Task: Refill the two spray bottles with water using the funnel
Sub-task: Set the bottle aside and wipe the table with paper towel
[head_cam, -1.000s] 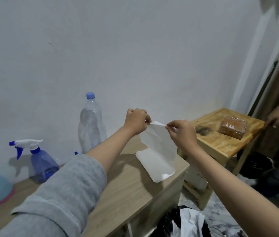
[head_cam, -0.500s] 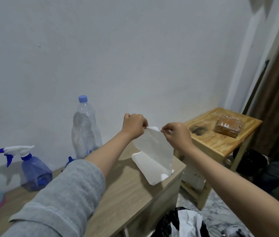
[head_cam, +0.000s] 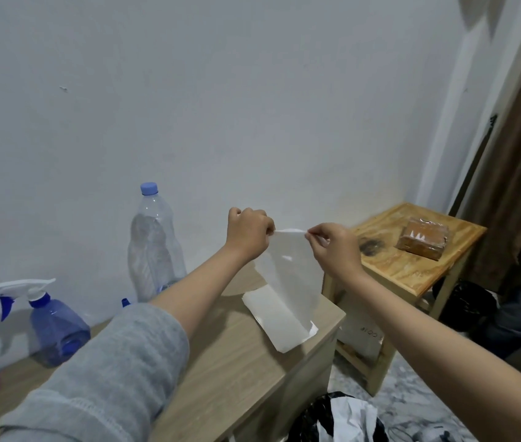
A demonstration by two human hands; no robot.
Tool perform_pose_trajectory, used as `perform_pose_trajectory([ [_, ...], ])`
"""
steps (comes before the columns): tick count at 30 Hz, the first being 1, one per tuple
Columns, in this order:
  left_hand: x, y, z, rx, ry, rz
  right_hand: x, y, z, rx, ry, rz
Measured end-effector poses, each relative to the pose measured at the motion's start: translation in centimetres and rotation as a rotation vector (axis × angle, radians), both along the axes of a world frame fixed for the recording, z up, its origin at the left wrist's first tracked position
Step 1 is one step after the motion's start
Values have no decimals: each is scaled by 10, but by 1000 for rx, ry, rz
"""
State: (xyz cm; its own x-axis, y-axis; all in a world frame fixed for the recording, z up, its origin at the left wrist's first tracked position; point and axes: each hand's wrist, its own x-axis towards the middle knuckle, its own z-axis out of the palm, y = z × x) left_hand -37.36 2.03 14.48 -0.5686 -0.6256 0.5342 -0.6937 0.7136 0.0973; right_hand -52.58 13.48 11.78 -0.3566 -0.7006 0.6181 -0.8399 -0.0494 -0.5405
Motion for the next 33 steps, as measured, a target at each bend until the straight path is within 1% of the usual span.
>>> perform_pose_trajectory([
  [2,0,-1,3,23,5,2,2,-3,4,47,38,23],
  [4,-1,0,6,28,44,2,3,-5,9,0,44,9],
  [7,-2,2,10,39,69,3,3,-8,19,28,66,20],
  [8,-3,3,11,37,85,0,3,-8,22,-1,62,13],
  [10,-2,4,16,38,118,5,4,-7,29,-55,12,2],
  [14,17,2,20,66,89,-12,19,-6,33,41,3,99],
  [16,38,1,21,97,50,-15,36,-5,31,19,-75,159],
  [19,84,2,17,205,15,-21,74,-4,20,23,-197,255],
  [23,164,10,7,367,67,39,145,-3,-7,67,-288,395],
  [26,232,21,-3,414,54,133,210,1,-29,92,-265,459],
  [31,351,51,-25,489,70,201,337,17,-57,113,-226,592],
  [33,400,65,-34,490,63,249,389,27,-65,143,-224,649],
])
